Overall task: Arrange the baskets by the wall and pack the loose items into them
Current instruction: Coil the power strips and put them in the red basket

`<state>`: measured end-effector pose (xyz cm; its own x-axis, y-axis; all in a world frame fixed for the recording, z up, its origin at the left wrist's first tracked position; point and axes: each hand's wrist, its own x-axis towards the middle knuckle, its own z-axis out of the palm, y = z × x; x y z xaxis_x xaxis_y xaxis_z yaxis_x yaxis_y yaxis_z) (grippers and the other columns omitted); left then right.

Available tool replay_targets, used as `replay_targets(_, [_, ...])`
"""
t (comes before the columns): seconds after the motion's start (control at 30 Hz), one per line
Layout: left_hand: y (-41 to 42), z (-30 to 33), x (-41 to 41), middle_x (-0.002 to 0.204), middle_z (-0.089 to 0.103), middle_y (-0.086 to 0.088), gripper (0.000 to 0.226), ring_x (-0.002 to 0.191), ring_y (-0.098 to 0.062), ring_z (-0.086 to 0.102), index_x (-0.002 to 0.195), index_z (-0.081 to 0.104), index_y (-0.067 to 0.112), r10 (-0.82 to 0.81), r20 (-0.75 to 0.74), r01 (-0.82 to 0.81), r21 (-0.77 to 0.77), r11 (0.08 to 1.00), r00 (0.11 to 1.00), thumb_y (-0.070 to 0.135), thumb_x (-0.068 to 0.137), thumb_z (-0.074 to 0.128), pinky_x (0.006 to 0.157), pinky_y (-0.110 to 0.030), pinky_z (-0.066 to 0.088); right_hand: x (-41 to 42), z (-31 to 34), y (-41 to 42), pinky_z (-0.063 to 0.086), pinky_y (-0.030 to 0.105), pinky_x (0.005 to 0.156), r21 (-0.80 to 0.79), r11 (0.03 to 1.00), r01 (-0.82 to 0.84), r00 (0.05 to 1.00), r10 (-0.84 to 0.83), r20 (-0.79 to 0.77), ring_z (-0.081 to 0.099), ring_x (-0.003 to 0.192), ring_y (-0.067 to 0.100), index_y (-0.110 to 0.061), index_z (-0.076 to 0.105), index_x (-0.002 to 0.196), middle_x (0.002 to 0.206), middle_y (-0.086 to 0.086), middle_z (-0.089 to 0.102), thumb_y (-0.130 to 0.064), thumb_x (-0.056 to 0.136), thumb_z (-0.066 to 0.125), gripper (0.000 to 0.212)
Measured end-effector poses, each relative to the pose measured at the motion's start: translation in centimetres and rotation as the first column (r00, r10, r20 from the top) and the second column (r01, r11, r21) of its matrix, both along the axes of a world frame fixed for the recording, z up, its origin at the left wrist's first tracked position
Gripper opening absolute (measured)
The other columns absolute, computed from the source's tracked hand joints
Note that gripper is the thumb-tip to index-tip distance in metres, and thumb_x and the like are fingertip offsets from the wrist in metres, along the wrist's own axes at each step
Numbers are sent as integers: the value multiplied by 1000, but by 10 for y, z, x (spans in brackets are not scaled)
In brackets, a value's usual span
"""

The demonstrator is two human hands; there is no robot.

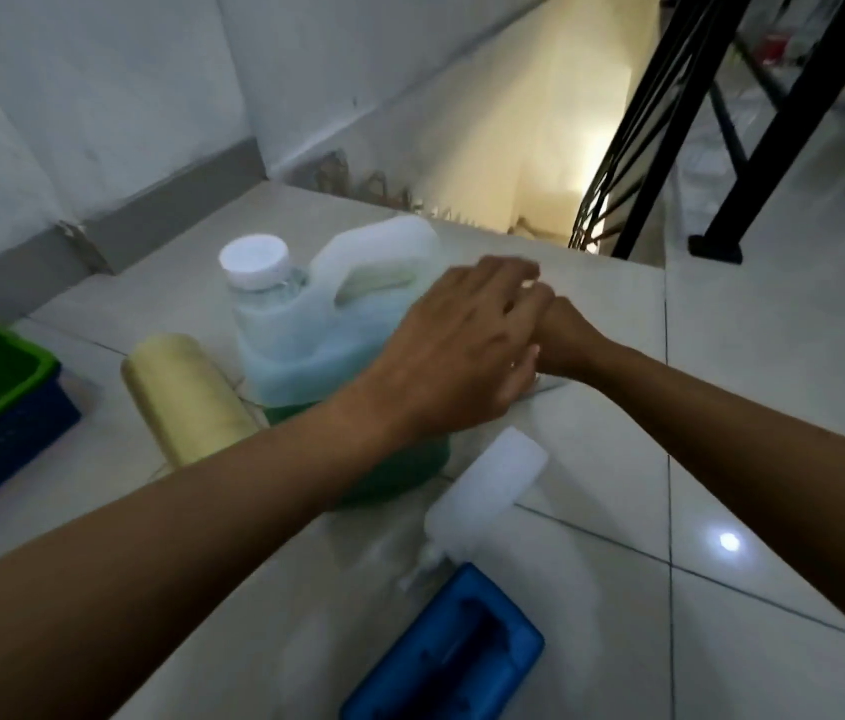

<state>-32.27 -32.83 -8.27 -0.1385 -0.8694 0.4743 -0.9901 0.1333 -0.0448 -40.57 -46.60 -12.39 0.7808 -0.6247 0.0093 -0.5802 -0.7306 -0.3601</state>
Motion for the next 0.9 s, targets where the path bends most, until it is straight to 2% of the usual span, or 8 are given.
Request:
replay_targets(0.13, [-5, -54, -8, 103, 66, -17, 30, 85, -29, 62, 100, 62, 4, -13, 28, 9, 148, 989, 1000, 18, 74, 63, 74, -37, 51, -7, -43, -6, 40, 34, 82, 31, 999, -34, 985, 38, -170, 56, 110, 32, -5, 49, 125, 126, 16, 59, -18, 87, 56, 41])
replay_targets(0.2, [-15, -67, -14, 97, 65, -15, 26, 83, -27, 59, 98, 60, 6, 12, 22, -16, 209, 978, 1000, 16, 74, 61, 74, -37, 48, -5, -57, -17, 46, 39, 84, 44, 999, -25, 981, 33, -194, 56, 107, 30, -8, 44, 129, 123, 15, 58, -23, 85, 59, 49])
replay_targets(0.33, [-48, -87, -26, 127, 47, -18, 43, 111, -28, 48, 128, 39, 1, 173, -8, -155, 394, 906, 985, 9, 86, 46, 95, -35, 40, 0, -81, -39, 48, 50, 91, 28, 998, -56, 973, 61, -222, 53, 114, 29, -10, 40, 132, 127, 11, 51, -29, 85, 60, 54])
replay_targets(0.53, [-99, -124, -22, 154, 10, -27, 70, 142, -39, 17, 146, 5, -5, 466, 37, -365, 678, 639, 884, 13, 93, 46, 115, -43, 23, 9, -121, -74, 38, 52, 105, -39, 996, -84, 949, 67, -309, 37, 136, 30, -18, 23, 147, 152, 9, 34, -44, 80, 65, 83])
replay_targets(0.63, [-114, -143, -15, 155, 12, -26, 66, 143, -41, 15, 147, 8, -1, 586, 34, -427, 719, 548, 809, 24, 96, 43, 117, -46, 18, 13, -131, -85, 25, 50, 112, -130, 982, -139, 936, 87, -341, 30, 141, 27, -21, 20, 148, 153, 7, 30, -38, 77, 71, 89])
replay_targets(0.77, [-120, -160, -13, 156, 10, -23, 65, 144, -42, 10, 147, 9, 4, 581, 86, -470, 688, 553, 809, 25, 96, 43, 117, -52, 13, 15, -140, -88, 14, 53, 115, -227, 964, -137, 946, 59, -320, 33, 137, 28, -26, 29, 144, 144, 9, 35, -36, 76, 72, 81])
replay_targets(0.83, [-121, -163, -13, 157, 8, -22, 67, 145, -41, 7, 148, 6, 4, 563, 76, -455, 680, 574, 823, 24, 96, 44, 117, -52, 10, 17, -142, -89, 16, 55, 114, -241, 963, -119, 951, 41, -307, 40, 131, 31, -23, 35, 137, 138, 12, 38, -37, 76, 72, 72])
replay_targets(0.9, [-122, -162, -13, 158, 8, -21, 70, 146, -40, 5, 148, 6, 4, 554, 57, -438, 683, 585, 830, 24, 95, 47, 118, -50, 9, 18, -139, -87, 29, 53, 109, -242, 959, -149, 941, 62, -334, 48, 122, 33, -18, 37, 132, 133, 12, 41, -36, 75, 73, 70])
